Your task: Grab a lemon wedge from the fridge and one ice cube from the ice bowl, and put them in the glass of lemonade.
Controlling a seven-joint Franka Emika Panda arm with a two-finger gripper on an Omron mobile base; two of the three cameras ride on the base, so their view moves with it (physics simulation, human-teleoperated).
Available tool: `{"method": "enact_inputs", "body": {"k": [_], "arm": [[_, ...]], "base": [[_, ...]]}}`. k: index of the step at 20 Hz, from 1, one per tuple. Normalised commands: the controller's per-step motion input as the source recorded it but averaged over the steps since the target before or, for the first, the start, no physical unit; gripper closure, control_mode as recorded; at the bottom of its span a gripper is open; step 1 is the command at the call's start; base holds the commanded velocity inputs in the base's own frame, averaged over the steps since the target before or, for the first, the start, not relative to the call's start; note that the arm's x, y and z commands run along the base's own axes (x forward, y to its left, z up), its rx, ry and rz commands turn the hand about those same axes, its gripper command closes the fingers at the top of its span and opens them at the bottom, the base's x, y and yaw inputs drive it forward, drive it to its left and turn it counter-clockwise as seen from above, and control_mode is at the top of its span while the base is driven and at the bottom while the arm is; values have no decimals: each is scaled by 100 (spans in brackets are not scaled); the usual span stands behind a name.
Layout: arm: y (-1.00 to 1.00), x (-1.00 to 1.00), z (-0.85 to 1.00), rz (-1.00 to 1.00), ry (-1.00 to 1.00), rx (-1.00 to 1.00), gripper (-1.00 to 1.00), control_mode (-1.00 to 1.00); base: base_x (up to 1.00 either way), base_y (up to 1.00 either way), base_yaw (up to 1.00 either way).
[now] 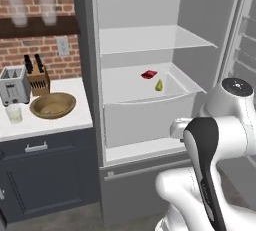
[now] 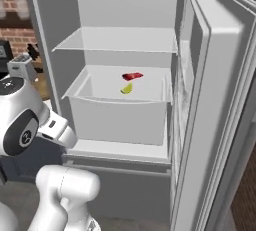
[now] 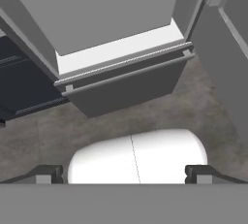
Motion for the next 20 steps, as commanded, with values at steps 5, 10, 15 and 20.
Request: {"method": "enact_inputs", "body": {"k": [5,10,15,20], "arm": [[0,0,0,0,0,0,-100,100],[0,0,0,0,0,0,-100,100],[0,0,0,0,0,0,-100,100],[-14,34,-16,1,-1,0,-100,-100]], "base": [[49,-32,1],[37,-7,2],[1,0,3],[0,0,0]]}}
